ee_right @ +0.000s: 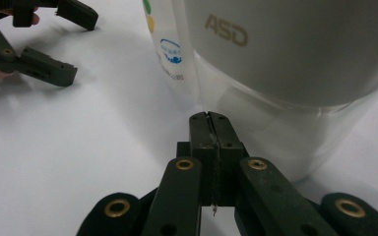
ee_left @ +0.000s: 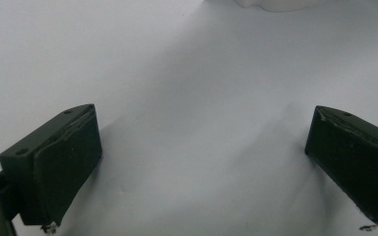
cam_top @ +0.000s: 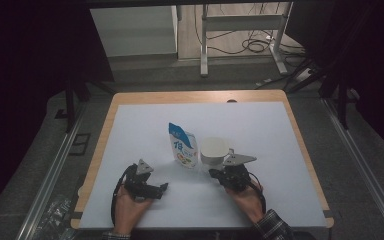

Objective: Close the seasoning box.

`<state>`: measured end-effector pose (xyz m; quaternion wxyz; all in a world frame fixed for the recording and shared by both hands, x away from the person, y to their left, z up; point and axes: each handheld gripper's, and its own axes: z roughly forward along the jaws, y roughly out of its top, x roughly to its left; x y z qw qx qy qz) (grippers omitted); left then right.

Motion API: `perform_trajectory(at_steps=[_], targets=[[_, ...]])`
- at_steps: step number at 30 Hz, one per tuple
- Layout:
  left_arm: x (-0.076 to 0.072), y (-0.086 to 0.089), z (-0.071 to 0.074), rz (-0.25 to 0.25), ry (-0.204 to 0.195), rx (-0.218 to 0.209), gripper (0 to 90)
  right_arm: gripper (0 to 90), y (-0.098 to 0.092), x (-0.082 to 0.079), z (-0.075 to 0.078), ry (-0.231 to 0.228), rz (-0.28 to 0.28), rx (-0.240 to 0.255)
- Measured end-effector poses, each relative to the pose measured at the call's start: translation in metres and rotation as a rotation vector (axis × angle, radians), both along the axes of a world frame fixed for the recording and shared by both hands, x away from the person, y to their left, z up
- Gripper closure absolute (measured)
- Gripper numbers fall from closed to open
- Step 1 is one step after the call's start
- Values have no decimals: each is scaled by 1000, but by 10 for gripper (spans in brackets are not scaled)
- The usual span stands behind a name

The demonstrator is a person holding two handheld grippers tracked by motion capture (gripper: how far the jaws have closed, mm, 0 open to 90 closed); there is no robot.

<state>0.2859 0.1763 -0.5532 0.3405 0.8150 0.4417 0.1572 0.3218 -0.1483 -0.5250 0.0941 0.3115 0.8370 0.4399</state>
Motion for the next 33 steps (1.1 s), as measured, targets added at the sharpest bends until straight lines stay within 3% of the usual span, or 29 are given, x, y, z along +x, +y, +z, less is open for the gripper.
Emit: perform_trajectory(at_steps=[12,22,33], targets=[[0,0,0,0,0,0,11,892,-2,13,-2,4,-49,-28],[0,0,0,0,0,0,10,890,-3,15,-3,8,-59,-17],[0,0,0,0,1,-1,10,799,-2,6,6,1,-11,-16]])
